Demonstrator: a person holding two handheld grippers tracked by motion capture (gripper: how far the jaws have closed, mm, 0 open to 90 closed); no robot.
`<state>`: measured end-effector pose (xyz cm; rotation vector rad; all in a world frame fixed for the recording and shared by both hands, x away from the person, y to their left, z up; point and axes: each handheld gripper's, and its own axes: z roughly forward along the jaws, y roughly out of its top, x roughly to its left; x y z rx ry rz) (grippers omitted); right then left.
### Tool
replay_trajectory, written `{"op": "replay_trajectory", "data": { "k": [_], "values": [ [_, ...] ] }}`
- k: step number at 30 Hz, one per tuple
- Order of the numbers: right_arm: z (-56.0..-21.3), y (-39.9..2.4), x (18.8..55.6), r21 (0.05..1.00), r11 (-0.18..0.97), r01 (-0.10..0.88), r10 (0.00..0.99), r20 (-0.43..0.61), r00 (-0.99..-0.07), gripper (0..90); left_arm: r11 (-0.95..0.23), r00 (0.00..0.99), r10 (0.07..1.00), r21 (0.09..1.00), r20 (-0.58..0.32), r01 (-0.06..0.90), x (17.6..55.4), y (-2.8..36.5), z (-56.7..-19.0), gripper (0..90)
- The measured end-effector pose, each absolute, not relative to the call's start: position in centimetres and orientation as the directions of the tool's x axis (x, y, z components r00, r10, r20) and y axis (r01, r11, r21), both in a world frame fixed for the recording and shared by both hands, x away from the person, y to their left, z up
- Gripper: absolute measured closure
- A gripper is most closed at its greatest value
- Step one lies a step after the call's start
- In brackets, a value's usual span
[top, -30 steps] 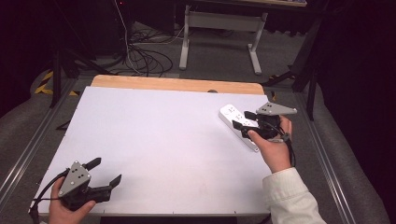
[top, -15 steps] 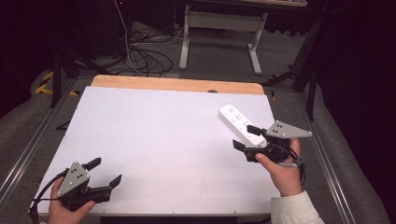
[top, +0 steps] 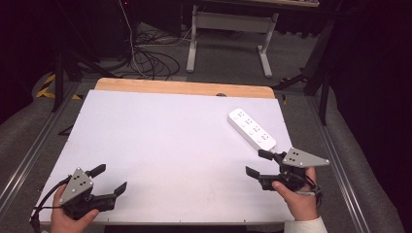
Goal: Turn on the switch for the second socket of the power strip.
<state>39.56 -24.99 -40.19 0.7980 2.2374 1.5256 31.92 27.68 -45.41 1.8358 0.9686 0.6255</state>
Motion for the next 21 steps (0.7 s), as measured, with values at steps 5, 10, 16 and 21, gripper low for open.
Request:
{"op": "replay_trajectory", "data": {
  "k": [5, 10, 16, 21],
  "values": [
    [-41.9, -24.8, 39.1, 0.914, 0.296, 0.277, 0.586, 0.055, -0.809, 24.5, -0.241, 0.561, 0.828, 0.904, 0.002, 0.353, 31.9, 27.7, -45.4, 12.9],
    [-43.6, -24.7, 38.8, 0.902, 0.316, 0.295, 0.593, 0.055, -0.803, 24.7, -0.240, 0.564, 0.826, 0.905, 0.000, 0.351, 31.9, 27.8, -45.3, 12.8],
    [-45.2, -24.8, 38.6, 0.894, 0.319, 0.313, 0.619, 0.054, -0.784, 24.7, -0.246, 0.561, 0.828, 0.902, 0.004, 0.356, 31.9, 27.7, -45.4, 12.9],
    [-46.2, -24.8, 38.5, 0.883, 0.348, 0.315, 0.623, 0.034, -0.782, 24.7, -0.258, 0.562, 0.827, 0.901, 0.018, 0.349, 31.8, 27.8, -45.3, 12.8]
  ]
}}
